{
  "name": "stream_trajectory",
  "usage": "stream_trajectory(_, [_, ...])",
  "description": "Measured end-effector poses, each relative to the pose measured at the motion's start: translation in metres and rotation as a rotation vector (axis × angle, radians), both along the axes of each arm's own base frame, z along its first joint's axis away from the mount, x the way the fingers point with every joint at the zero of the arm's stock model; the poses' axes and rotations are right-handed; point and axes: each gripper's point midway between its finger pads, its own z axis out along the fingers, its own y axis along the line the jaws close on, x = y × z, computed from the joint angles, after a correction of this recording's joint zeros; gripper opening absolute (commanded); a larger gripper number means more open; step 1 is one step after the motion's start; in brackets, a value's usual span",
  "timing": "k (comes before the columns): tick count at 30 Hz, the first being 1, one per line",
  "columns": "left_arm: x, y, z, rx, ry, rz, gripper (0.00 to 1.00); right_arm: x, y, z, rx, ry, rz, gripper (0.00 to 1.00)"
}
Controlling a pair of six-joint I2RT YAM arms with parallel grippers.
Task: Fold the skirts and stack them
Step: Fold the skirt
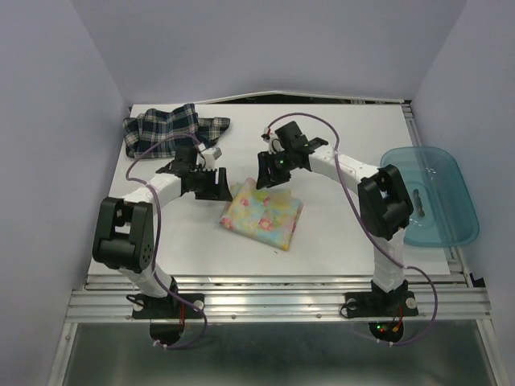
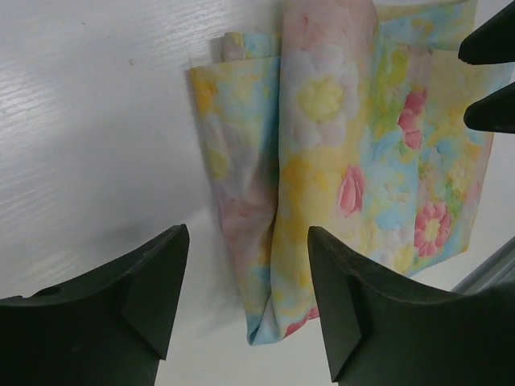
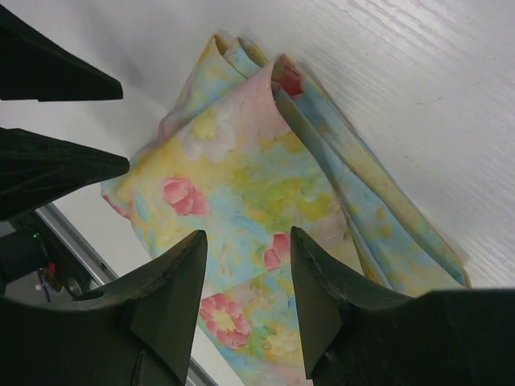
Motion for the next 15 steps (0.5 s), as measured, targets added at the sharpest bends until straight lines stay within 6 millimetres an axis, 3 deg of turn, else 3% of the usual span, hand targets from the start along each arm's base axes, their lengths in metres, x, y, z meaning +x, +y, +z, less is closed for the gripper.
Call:
stream_trajectory(9, [0.014,-0.005,-0.035,-0.063,0.083,0.051,0.5,0.007,0.009,0.007,0.005,-0.009,-0.024,0.5])
stream_trajectory(15, [0.029,-0.007,-0.037,-0.096,0.079,0.076,0.44,0.008,0.012,0.012,0.004,-0.019,-0.031,0.55])
